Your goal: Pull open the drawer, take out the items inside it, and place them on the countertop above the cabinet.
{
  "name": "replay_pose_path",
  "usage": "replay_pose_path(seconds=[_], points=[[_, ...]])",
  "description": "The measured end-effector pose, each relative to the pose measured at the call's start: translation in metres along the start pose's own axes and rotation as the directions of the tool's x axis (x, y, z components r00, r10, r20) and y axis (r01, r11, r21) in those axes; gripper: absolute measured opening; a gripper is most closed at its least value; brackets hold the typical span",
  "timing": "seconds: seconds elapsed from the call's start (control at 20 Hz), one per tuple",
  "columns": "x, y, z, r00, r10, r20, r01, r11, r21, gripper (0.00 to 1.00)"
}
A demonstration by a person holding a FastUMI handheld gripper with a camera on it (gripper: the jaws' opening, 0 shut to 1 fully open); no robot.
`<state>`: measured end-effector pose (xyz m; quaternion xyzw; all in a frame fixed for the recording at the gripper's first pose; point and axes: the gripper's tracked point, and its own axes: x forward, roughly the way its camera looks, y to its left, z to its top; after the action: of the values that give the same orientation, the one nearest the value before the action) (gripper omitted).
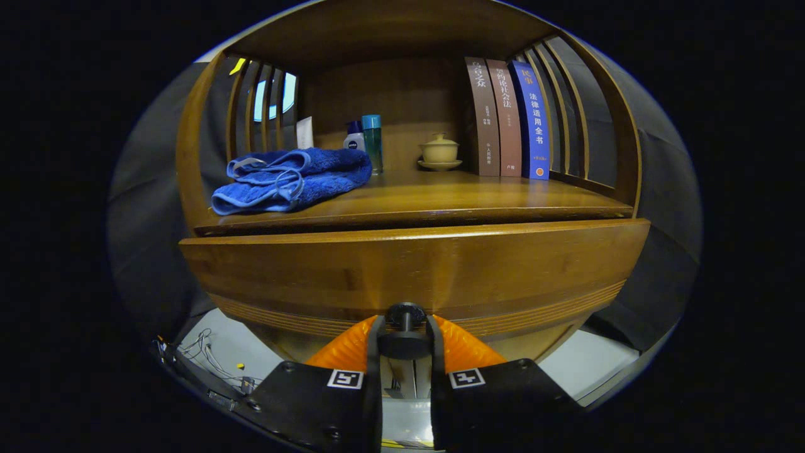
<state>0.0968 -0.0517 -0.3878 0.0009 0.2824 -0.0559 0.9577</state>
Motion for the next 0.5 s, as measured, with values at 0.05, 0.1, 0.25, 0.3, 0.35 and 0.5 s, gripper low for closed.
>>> replay_pose_path(seconds=[0.05,0.1,0.25,0.3,0.35,0.5], points=[[-0.008,0.000,-0.003,1.000,0.001,-0.004,-0.001,1.000,-0.001,0.34],[-0.016,0.001,-0.007,1.000,0.008,-0.010,-0.008,1.000,0.005,0.34],[-0.041,0.002,-0.017,0.999,0.017,-0.037,-0.016,1.000,0.015,0.34],[-0.050,0.002,-0.021,0.999,0.018,-0.049,-0.017,1.000,0.018,0.34],[-0.059,0.001,-0.026,0.998,0.021,-0.059,-0.019,0.999,0.027,0.35],[-0.084,0.000,-0.035,0.996,0.023,-0.085,-0.020,0.999,0.042,0.34]])
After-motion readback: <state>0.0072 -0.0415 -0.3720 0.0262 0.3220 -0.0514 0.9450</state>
